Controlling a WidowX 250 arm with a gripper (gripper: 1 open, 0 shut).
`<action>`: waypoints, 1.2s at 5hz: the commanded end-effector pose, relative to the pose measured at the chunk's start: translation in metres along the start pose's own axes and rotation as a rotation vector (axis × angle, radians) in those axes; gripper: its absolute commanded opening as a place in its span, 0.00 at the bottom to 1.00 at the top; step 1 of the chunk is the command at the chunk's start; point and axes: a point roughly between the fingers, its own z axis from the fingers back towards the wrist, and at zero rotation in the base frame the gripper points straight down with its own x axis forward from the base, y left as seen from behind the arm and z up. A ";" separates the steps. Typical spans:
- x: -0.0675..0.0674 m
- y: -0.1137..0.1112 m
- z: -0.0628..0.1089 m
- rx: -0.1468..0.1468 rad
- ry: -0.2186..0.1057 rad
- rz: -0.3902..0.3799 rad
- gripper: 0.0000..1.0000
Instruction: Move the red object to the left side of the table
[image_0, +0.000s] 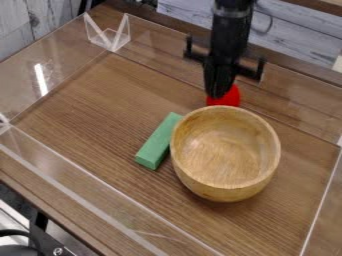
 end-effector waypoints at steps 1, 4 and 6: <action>0.001 0.015 0.055 -0.014 -0.137 0.052 0.00; 0.004 0.024 0.052 -0.013 -0.141 0.126 1.00; 0.011 0.005 0.021 -0.012 -0.112 0.132 1.00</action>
